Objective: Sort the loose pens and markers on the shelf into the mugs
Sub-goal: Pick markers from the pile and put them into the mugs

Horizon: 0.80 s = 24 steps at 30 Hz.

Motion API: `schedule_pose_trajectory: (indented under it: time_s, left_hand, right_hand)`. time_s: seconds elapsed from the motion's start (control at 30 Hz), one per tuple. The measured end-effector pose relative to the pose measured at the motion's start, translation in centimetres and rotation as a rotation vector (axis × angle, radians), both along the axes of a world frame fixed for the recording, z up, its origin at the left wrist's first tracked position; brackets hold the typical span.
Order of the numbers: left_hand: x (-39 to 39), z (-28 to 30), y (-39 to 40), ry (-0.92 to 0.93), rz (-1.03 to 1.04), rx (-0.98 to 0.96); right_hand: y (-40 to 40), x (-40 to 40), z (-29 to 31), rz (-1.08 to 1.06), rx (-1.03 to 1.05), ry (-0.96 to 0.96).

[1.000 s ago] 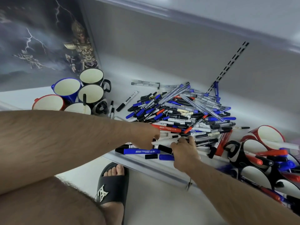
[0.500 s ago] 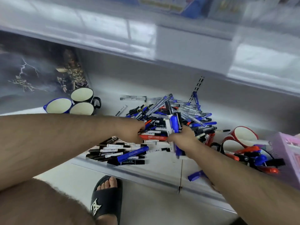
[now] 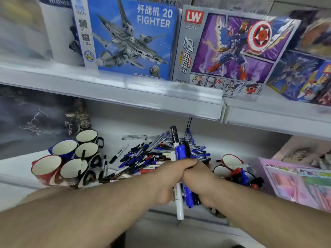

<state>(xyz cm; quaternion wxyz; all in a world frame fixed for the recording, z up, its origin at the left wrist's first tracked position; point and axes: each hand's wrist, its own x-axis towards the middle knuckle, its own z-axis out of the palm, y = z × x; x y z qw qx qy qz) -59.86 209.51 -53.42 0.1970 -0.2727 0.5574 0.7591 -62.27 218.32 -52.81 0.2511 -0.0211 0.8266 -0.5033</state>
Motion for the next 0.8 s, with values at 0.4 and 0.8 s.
schedule_pose_trajectory:
  time_s: [0.4,0.8]
  left_hand:
    - [1.4,0.9,0.5,0.209,0.064,0.385]
    - [0.2,-1.4,-1.3,0.223,-0.258,0.215]
  right_hand:
    - [3.7,2.0,2.3,0.551,0.605,0.554]
    - [5.6,-4.0,3.8,0.108,-0.139,0.329]
